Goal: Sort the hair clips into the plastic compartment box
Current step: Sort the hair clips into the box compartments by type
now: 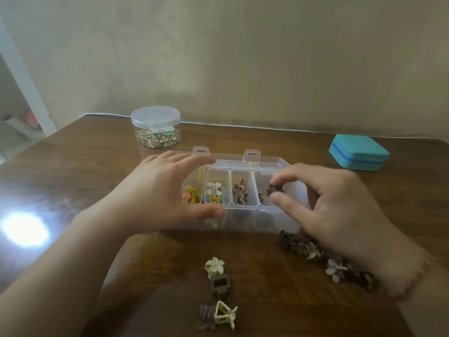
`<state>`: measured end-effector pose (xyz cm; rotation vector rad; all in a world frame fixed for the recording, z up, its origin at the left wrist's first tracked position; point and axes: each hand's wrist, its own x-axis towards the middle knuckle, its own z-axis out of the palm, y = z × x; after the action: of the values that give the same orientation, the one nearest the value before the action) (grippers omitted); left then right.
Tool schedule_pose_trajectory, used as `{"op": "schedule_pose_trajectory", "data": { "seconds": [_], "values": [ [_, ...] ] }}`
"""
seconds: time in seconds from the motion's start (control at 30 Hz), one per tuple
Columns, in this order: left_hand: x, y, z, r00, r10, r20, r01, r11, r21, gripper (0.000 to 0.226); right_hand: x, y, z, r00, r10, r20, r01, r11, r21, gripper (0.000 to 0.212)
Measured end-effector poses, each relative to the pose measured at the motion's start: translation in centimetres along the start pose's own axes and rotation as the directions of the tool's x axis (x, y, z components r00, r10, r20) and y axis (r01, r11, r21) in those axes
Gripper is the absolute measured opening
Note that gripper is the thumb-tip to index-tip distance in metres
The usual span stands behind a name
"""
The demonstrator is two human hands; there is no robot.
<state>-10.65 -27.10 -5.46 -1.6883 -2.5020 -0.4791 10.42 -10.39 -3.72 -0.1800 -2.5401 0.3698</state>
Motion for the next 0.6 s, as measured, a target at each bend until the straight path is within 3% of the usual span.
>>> {"op": "schedule_pose_trajectory", "data": {
  "seconds": [0.07,0.13,0.2,0.3,0.4,0.47,0.6],
  "values": [
    [0.0,0.0,0.0,1.0,0.001,-0.003,-0.001,1.0,0.003,0.101,-0.1,0.2,0.7,1.0,-0.003,0.029,0.006,0.995,-0.104,0.027],
    [0.0,0.0,0.1,1.0,0.003,-0.005,-0.003,1.0,0.005,0.1,-0.2,-0.3,0.9,0.999,-0.037,0.011,0.038,0.999,-0.039,0.028],
    [0.0,0.0,0.1,1.0,0.007,-0.014,-0.007,1.0,0.007,0.1,-0.5,-1.4,0.9,0.985,-0.172,0.034,0.17,0.984,0.049,0.021],
    [0.0,0.1,0.1,1.0,0.006,-0.023,-0.006,1.0,0.012,0.101,-1.1,-3.1,1.8,0.866,-0.421,0.27,0.423,0.905,0.055,0.025],
    [0.0,0.2,0.0,1.0,0.006,-0.014,-0.006,1.0,0.014,0.1,-1.2,-3.6,3.1,0.742,-0.434,0.512,0.51,0.86,-0.012,0.032],
    [0.0,0.1,0.0,1.0,0.009,-0.014,-0.009,1.0,0.014,0.1,-1.2,-3.5,3.6,0.734,-0.412,0.54,0.503,0.864,-0.026,0.026],
    [0.0,0.1,0.1,1.0,0.006,-0.017,-0.006,1.0,0.01,0.1,-1.1,-2.6,3.0,0.789,-0.428,0.441,0.475,0.88,0.006,0.021]
  ]
}}
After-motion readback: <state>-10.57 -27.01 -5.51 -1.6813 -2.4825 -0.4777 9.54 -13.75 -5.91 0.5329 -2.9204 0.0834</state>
